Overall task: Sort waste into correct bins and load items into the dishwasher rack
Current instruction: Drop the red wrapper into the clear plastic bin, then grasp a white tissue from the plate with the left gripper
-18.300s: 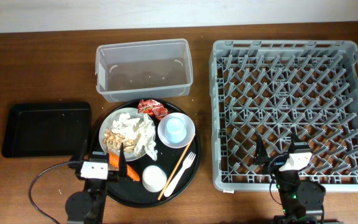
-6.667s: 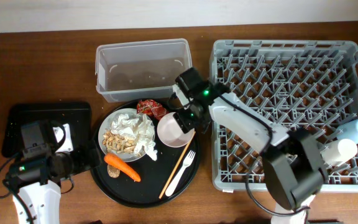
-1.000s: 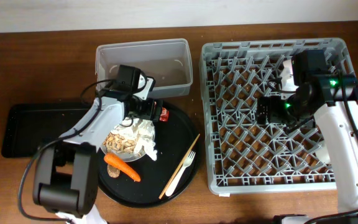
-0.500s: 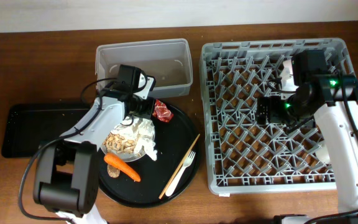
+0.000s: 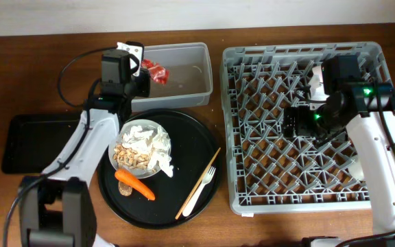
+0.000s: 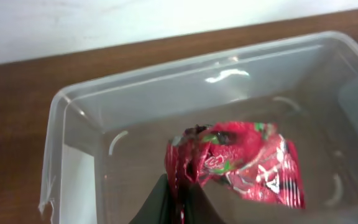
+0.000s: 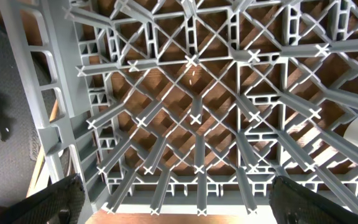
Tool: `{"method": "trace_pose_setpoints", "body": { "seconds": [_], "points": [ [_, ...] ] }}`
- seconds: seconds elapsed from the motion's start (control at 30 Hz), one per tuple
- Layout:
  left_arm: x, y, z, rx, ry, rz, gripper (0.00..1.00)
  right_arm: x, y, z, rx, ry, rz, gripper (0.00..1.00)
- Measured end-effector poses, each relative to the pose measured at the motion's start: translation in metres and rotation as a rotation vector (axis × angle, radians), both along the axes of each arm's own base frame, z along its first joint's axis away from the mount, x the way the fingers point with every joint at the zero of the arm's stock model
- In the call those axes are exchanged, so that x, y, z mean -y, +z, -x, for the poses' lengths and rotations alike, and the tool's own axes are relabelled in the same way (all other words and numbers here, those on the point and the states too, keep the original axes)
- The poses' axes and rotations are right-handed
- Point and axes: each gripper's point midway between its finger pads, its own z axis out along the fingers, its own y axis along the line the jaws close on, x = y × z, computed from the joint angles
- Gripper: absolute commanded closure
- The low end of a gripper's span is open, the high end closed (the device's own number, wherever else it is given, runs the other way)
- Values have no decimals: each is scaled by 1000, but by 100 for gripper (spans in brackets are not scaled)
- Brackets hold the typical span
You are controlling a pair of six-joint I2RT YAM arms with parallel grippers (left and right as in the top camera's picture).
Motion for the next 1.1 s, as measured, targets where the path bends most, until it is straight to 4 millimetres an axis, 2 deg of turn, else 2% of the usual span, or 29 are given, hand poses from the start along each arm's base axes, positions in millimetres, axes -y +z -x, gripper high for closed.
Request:
{"method": "trace_pose_setpoints", "body": {
  "seconds": [0.03,0.07,0.17,0.2,0.27,0.3,0.33,0.4,0.53,0.6,0.63,0.73,0.87,0.93,0.97,1.0,1.1],
  "points": [
    [-2,2,-4,16,7,1,19,0,0,0,0,0,0,2],
    [-3,4,-6,29,8,2,1,0,0,0,0,0,0,2],
    [-3,1,-2,9,8,0,1,0,0,0,1,0,0,2],
    [-5,-4,8,-38,9,-9,1,0,0,0,1,0,0,2],
    [-7,-8,41,-162,-6,-15,1,0,0,0,3,0,0,2],
    [0,-8,73,-257,-46,4,1,0,0,0,2,1,-1,2],
    [7,-5,88,-299,-77,20,1,-1,0,-1,3,1,-3,2],
    [20,-23,133,-481,-124,32,1,-1,0,0,1,1,-3,2],
    [41,-50,160,-612,-180,24,1,-1,0,0,0,1,-3,2],
    [45,-80,180,-717,-198,0,3,-1,0,0,0,1,-3,2],
    [46,-89,189,-760,-205,-12,8,-1,0,0,0,1,-3,2],
    [60,-104,212,-825,-252,-46,20,-1,0,0,0,1,-3,2],
    [66,-122,237,-885,-282,-73,21,-1,0,0,0,1,-3,2],
    [66,-129,240,-887,-286,-75,36,-1,0,1,-2,1,-3,2],
    [66,-131,240,-886,-283,-74,50,-1,0,1,-3,1,-3,2],
    [67,-131,238,-874,-282,-70,58,-1,0,1,-3,1,-3,2],
    [69,-130,233,-855,-282,-64,60,-1,0,2,-8,1,-3,2]
  ]
}}
